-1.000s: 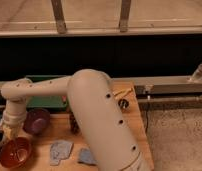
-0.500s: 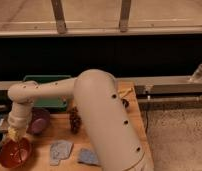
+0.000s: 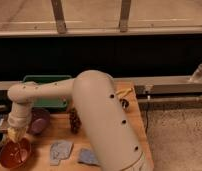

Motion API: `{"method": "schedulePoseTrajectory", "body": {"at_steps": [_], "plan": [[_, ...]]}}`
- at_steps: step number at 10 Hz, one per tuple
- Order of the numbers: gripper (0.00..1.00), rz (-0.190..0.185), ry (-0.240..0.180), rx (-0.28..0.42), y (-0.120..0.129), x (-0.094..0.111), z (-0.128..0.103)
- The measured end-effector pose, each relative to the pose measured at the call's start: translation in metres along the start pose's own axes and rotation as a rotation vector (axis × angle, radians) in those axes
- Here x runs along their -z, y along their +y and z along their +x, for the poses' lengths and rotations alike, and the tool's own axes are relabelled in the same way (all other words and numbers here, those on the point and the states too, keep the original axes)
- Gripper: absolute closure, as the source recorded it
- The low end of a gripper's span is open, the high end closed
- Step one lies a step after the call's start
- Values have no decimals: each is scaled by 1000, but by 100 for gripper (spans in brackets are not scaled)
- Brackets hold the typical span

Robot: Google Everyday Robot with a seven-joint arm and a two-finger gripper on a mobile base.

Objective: Place fork in red bowl

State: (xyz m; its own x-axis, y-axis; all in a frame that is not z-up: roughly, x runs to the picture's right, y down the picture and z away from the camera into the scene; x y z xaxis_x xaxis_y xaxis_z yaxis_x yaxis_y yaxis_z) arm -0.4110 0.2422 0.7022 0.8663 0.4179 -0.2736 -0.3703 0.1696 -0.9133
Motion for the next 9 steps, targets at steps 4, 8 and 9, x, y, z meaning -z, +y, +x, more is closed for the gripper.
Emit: {"method": "schedulePoseTrajectory", "body": {"at_steps": [4,8,9], "plan": [[38,26,-1,8,2,7,0],[38,164,-77,0,11,64,3],[38,210,-102,2,17,83,5]]}}
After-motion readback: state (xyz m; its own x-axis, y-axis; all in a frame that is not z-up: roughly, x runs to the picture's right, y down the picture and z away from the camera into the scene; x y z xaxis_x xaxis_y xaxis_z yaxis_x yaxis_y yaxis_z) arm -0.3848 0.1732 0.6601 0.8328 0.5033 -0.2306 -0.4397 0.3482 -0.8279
